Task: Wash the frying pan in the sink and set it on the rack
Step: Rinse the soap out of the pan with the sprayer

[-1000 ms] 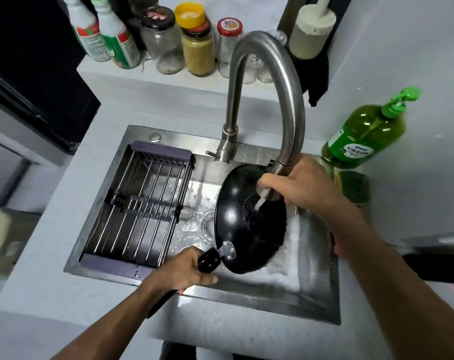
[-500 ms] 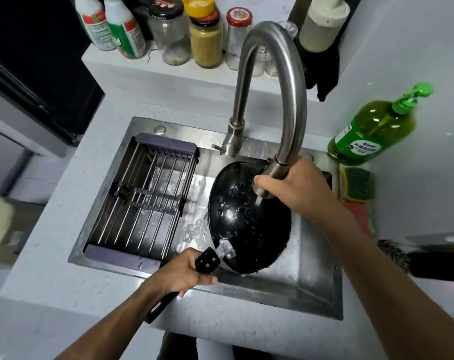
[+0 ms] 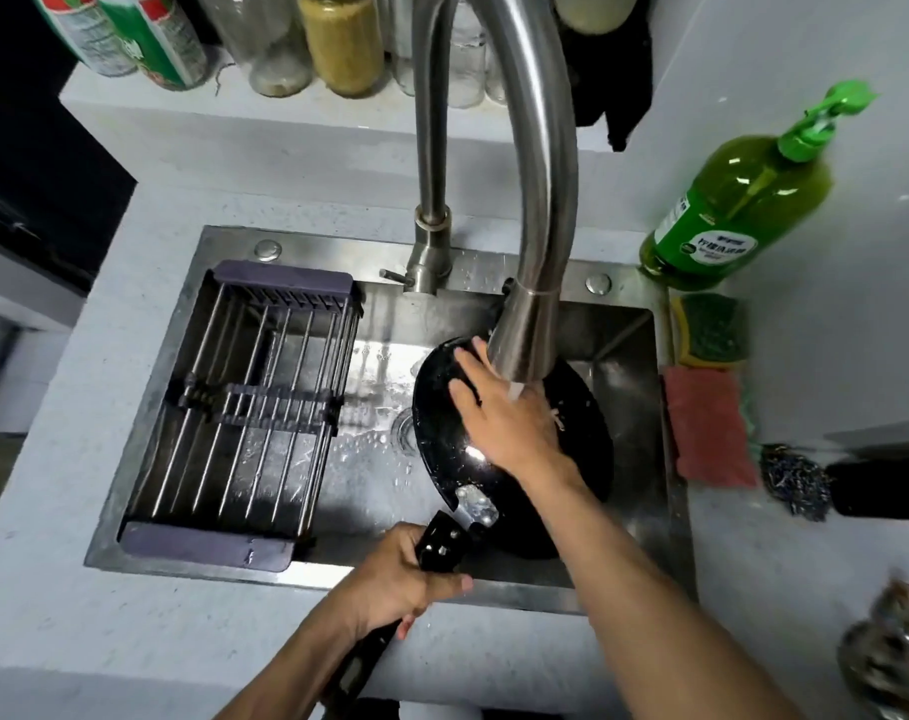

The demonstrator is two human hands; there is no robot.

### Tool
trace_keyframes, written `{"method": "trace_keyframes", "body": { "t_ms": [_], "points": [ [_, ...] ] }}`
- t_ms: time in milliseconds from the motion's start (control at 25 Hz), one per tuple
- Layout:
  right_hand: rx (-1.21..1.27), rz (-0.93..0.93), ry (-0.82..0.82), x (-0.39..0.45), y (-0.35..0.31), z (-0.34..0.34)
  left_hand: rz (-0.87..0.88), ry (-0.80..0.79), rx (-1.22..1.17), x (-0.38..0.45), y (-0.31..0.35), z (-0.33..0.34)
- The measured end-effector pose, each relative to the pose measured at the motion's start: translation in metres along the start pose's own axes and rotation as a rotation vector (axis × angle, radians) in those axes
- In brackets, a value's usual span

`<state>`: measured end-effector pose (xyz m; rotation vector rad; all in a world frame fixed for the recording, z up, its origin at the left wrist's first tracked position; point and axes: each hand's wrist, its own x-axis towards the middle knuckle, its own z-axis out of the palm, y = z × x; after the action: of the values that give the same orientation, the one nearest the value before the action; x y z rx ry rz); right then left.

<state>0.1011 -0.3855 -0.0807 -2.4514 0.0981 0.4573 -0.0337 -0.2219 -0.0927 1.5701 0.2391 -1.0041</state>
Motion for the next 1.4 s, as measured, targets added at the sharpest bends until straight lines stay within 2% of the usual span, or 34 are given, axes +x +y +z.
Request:
{"method": "trace_keyframes", "body": {
  "t_ms": [40,80,120,200,240,280,360,480,600,680,760,840,880,1000,1040,1120,1280,1400],
  "points": [
    [0.030,0.160,0.056,0.014,0.007,-0.008,-0.008,0.000,0.000,-0.003,-0.001,0.003],
    [0.001,0.245,0.090,0.017,0.011,-0.010,-0.018,0.008,0.001,-0.006,-0.001,0.005],
    [-0.060,0.227,0.086,0.013,0.011,-0.008,-0.029,0.017,0.003,-0.008,-0.001,0.007],
    [-0.152,-0.037,-0.088,0.005,0.002,0.009,-0.054,0.036,-0.005,-0.008,-0.002,0.007],
    [-0.103,-0.102,-0.181,0.013,0.002,0.011,-0.052,0.043,-0.014,-0.010,-0.003,0.005],
    [0.078,-0.066,-0.231,0.027,0.004,0.006,-0.036,0.042,-0.014,-0.011,-0.003,0.004],
    [0.362,0.130,-0.205,0.060,0.022,-0.014,-0.005,0.028,-0.040,-0.017,-0.003,0.002],
    [0.386,0.404,-0.177,0.064,0.058,-0.043,-0.055,0.009,-0.119,-0.029,-0.010,-0.003],
    [0.323,0.439,-0.056,0.006,0.077,-0.028,-0.113,0.048,-0.152,-0.029,-0.012,0.001],
    [0.140,0.342,0.040,-0.046,0.067,-0.001,-0.103,0.055,-0.234,-0.025,-0.009,0.011],
    [-0.068,0.074,0.115,-0.085,0.047,0.021,-0.091,0.063,-0.357,-0.020,-0.007,0.019],
    [-0.117,-0.132,0.121,-0.090,0.047,0.020,-0.087,0.069,-0.460,-0.021,-0.005,0.024],
    [-0.045,-0.084,0.129,-0.088,0.053,0.013,-0.082,0.072,-0.481,-0.023,-0.004,0.025],
    [0.420,0.330,0.168,-0.089,0.070,-0.002,-0.069,0.092,-0.461,-0.039,0.000,0.027],
    [0.459,0.380,0.200,-0.096,0.071,-0.001,-0.052,0.091,-0.423,-0.047,0.002,0.027],
    [0.485,0.410,0.211,-0.112,0.063,0.006,-0.011,0.114,-0.304,-0.070,0.007,0.023],
    [0.618,0.503,0.062,-0.127,0.025,0.025,0.046,0.255,-0.115,-0.119,0.007,0.000],
    [0.693,0.364,-0.043,-0.123,-0.016,0.034,0.090,0.355,-0.092,-0.154,0.006,-0.027]
  ]
}}
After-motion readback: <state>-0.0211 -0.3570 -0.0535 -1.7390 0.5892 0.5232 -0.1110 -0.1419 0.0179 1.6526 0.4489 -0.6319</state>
